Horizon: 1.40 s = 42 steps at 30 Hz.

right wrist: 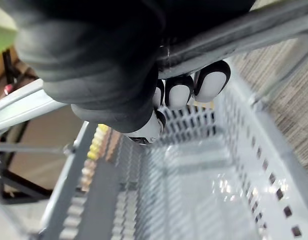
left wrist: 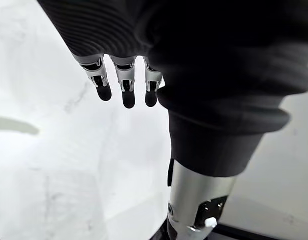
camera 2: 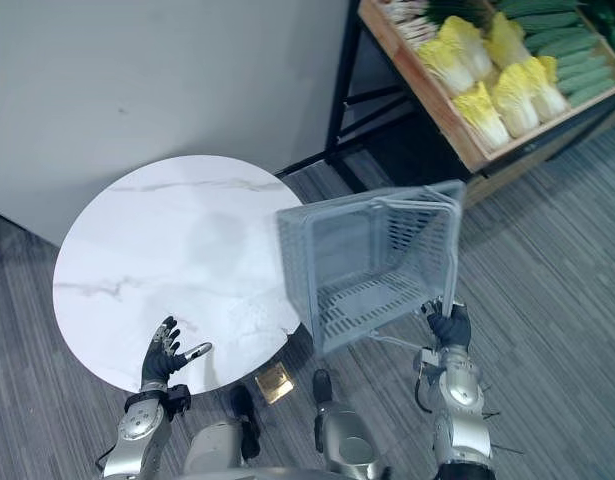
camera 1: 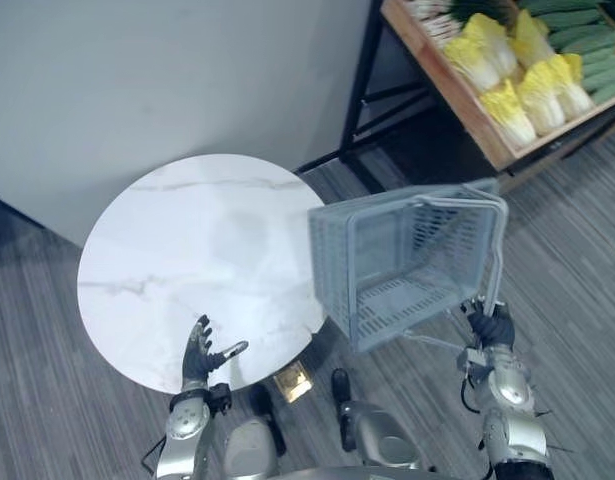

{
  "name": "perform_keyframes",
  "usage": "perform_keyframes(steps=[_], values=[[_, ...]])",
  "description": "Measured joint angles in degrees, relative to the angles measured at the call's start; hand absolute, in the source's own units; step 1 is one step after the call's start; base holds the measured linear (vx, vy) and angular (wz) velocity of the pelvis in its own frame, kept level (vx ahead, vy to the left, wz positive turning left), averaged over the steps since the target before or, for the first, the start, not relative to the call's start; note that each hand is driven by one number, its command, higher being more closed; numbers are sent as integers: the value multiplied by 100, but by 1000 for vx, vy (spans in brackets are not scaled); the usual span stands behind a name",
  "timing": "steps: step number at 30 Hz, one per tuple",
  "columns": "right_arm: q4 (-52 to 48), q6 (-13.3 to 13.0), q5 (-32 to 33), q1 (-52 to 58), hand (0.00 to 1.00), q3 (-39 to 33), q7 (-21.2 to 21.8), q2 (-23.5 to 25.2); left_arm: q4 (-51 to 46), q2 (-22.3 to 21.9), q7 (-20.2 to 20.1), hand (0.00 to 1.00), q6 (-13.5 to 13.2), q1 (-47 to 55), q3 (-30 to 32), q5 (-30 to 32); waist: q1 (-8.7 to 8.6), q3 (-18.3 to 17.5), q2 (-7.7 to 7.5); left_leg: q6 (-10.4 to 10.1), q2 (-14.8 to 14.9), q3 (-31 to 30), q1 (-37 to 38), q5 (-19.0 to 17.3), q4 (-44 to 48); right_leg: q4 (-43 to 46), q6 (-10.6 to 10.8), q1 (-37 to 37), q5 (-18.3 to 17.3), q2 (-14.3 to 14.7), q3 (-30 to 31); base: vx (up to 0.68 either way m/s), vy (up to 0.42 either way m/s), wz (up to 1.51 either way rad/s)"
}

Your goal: Pick vegetable in the basket

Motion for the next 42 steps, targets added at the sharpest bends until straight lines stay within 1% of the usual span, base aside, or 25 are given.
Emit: perform_keyframes(steps=[1,2,4,7,8,9,10,11,12,14,16,19,20,23,27,29,30,32,34,35,37,38,40,41,42], values=[[-40,-35,1,89,100,-22,59,23,-20,-23,2,0,11,74,39,0,15,-57,15,29,-60,-28,-25,26,8,333,148,172,-149,-187,-71,-93,-45,25],[-39,-43,23,138,100,-44,64,52,-97,-30,10,0,12,191,48,-2,78,-203,-121,27,-138,-44,-119,94,57,396,225,466,-265,-335,-69,-108,-75,20],[-20,-39,41,166,100,-151,3,174,-190,-23,9,0,11,283,64,-1,141,-252,-134,-53,-146,-100,-372,241,193,-206,294,699,-488,-353,-83,-161,-123,9],[14,-41,11,152,100,-262,-79,119,-327,-351,12,0,13,498,213,-36,285,-306,140,-142,-4,-51,-921,521,235,-1770,71,939,-521,-99,-369,-172,-108,-22],[106,-41,41,148,100,-419,-112,90,-382,-535,12,0,25,561,213,-121,274,-188,380,-231,181,-177,-972,646,250,-1953,-12,1012,-314,121,-398,-206,-108,-12],[200,-42,59,143,100,-458,-140,87,-448,-573,17,0,18,626,214,-127,252,-177,407,-286,233,-219,-972,700,250,-1964,-39,1008,-297,186,-377,-247,-112,-1],[362,-42,131,144,100,-514,-209,81,-505,-586,24,0,10,695,206,-127,226,-173,438,-484,319,-452,-970,932,226,-1885,-121,943,-269,288,-379,-257,-146,-7],[414,-41,223,160,100,-584,-287,88,-578,-583,26,0,10,709,201,-126,213,-178,402,-868,282,-838,-948,1275,4,-1856,-242,855,-252,242,-384,-250,-142,-3],[416,-41,247,167,100,-633,-301,94,-604,-603,23,0,11,702,198,-124,205,-174,400,-838,273,-994,-951,1190,94,-1814,-304,784,-228,229,-385,-218,-108,-18],[271,-43,262,172,100,-656,-300,184,-854,-637,14,0,10,833,195,-120,207,-152,351,-724,261,-1173,-777,141,1207,-1616,-388,585,-151,192,-114,-173,-60,-50],[68,-43,287,189,100,-604,-301,284,-1094,-683,13,0,-4,998,196,-122,208,-164,379,-730,276,-1268,-396,-420,1558,-1479,-394,480,-101,263,170,-118,20,-74],[-287,-125,285,317,100,-603,-319,350,-1184,-725,20,0,-85,1026,8,-124,135,-286,518,-576,262,-1370,130,-1072,1181,-1463,-313,242,-5,483,488,-177,125,-65],[-280,-206,306,337,100,-704,-328,421,-1172,-707,16,0,-87,970,-100,-117,37,-363,549,-708,229,-1320,265,-1146,772,-1460,-263,148,-36,480,522,-155,141,-35],[-283,-241,470,520,100,-899,-439,572,-1122,-652,29,0,-90,822,-308,-52,24,-467,343,-699,71,-1063,317,-1105,611,-1571,-96,13,151,391,749,-73,118,-52],[-219,-241,544,468,100,-839,-544,665,-1093,-550,114,0,-86,667,-475,187,-59,-487,311,-643,59,-300,495,-1152,793,-1719,12,-120,531,477,1439,4,120,-102],[85,-244,551,98,100,-756,-549,652,-1100,-485,211,0,-88,501,-440,278,-84,-481,326,-622,205,214,563,-1260,710,-2080,-308,-311,747,461,929,-43,63,-167],[405,-244,552,-145,100,-739,-561,589,-1064,-455,271,0,-87,367,-436,313,-101,-455,361,-623,251,622,669,-1283,638,-2161,-640,-354,760,243,2,-15,58,-172],[762,-238,552,-329,100,-544,-565,565,-1003,-368,285,0,-89,287,-421,336,-84,-447,381,-661,369,1376,1072,-1317,459,-2023,-749,-345,709,-253,-1716,34,46,-191],[819,-234,514,-327,100,-308,-536,554,-886,-291,280,0,-88,215,-413,337,-102,-450,385,-687,374,1756,1341,-1333,349,-1853,-682,-339,765,-440,-2422,101,-100,-170],[890,-233,443,-326,100,-174,-510,534,-756,-253,257,0,-81,170,-424,340,-130,-453,380,-694,476,1777,1376,-1335,510,-1841,-515,-419,881,-324,-2244,188,-212,-145],[969,-184,421,-294,100,-132,-435,491,-542,-273,238,0,-48,64,-430,341,-137,-450,435,-684,803,1632,1255,-1329,1400,-1825,-530,-395,833,-91,-1969,276,-270,-112],[968,-127,419,-268,100,-79,-421,455,-518,-343,221,0,-43,74,-451,342,-142,-419,531,-476,1203,1259,982,-1202,2484,-1841,-632,-238,740,135,-1786,291,-216,-104],[968,-102,406,-192,100,103,-417,305,-423,-462,128,0,-40,91,-505,347,-82,-354,641,-64,1524,314,450,-677,4099,-1938,-742,185,567,409,-1428,344,-100,-104],[967,-103,389,-204,100,211,-415,232,-399,-508,127,0,-9,90,-570,344,-55,-345,661,-312,1262,-391,-31,-940,4835,-2002,-745,436,458,446,-1221,365,-26,-98],[967,-104,370,-210,100,223,-415,210,-421,-510,131,0,-3,73,-602,340,-21,-327,631,-337,1066,-614,-236,-1060,5005,-2029,-731,551,393,424,-1095,378,6,-93]])
